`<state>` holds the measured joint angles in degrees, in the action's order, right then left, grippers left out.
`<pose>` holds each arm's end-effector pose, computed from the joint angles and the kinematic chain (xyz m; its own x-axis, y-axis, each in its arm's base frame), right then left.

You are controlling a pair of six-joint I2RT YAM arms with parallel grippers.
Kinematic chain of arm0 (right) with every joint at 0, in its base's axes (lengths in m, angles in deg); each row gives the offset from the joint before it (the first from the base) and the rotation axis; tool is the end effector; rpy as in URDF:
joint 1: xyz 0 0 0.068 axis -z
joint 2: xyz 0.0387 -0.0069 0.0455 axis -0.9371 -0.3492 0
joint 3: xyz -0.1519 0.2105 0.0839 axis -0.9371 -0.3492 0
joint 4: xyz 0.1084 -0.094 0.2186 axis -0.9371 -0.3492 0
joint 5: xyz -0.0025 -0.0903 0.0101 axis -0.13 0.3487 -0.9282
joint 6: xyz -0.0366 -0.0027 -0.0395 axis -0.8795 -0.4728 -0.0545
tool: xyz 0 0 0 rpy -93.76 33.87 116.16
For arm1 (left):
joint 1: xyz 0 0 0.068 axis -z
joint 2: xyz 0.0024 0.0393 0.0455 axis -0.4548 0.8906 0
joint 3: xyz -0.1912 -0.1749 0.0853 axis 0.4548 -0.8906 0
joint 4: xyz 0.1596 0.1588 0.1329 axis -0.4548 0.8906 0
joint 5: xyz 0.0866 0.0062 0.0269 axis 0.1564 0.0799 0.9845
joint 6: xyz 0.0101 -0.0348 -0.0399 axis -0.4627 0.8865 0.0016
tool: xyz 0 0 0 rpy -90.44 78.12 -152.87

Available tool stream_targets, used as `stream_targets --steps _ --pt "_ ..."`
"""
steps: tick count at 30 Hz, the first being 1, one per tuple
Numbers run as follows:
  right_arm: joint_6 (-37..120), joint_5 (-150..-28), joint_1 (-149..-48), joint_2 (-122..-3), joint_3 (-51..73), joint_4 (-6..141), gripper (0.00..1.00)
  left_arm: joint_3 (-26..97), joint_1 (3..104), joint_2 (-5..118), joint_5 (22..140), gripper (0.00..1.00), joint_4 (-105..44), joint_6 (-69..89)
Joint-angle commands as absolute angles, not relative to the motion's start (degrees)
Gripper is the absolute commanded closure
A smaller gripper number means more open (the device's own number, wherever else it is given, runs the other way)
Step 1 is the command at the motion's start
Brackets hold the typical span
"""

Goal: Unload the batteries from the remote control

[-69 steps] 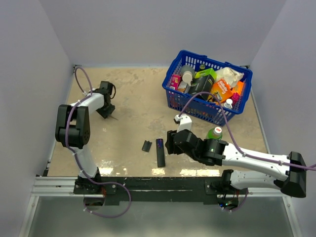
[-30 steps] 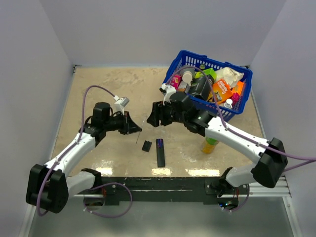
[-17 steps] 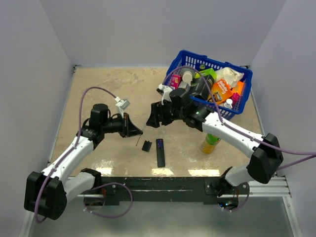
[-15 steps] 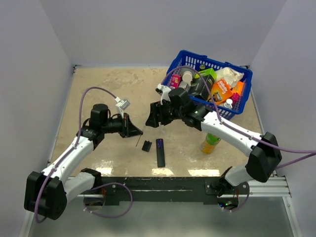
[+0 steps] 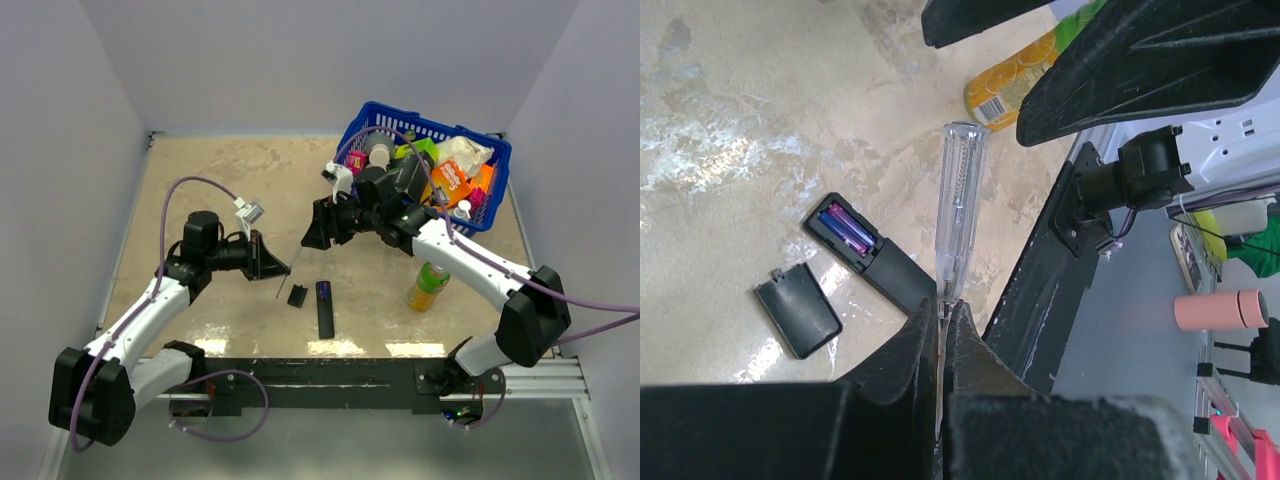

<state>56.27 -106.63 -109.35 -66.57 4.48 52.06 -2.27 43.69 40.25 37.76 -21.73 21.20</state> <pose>0.2516 0.2289 0.3115 -0.6950 -0.1405 -0.7051 -0.6437 0.5584 0.5233 0.1977 -0.0882 0.2438 -0.7741 -0.0209 -0.6327 0.5655 0.4263 -0.7060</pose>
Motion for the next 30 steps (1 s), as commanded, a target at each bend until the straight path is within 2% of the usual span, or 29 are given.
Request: stream_targets --steps 1,7,19,26,30 --pt "51.41 -113.64 -109.03 -64.62 4.53 55.22 0.39 -3.59 44.1 39.68 34.38 1.0 -25.88 21.96" --pt "47.72 -123.4 -107.8 -66.11 4.17 56.01 0.37 -4.12 44.45 39.5 32.18 1.0 -27.28 22.93" --pt "44.72 -127.19 -106.3 -68.57 1.89 57.68 0.4 -4.65 44.54 39.41 30.77 1.0 -30.27 23.99" --pt "46.13 -130.09 -106.21 -68.84 -0.48 62.33 0.46 -4.91 44.54 39.32 30.51 1.0 -30.89 24.25" --pt "46.57 -133.16 -106.04 -68.48 -1.1 64.62 0.45 -4.91 44.54 39.32 30.33 1.0 -31.06 24.34"
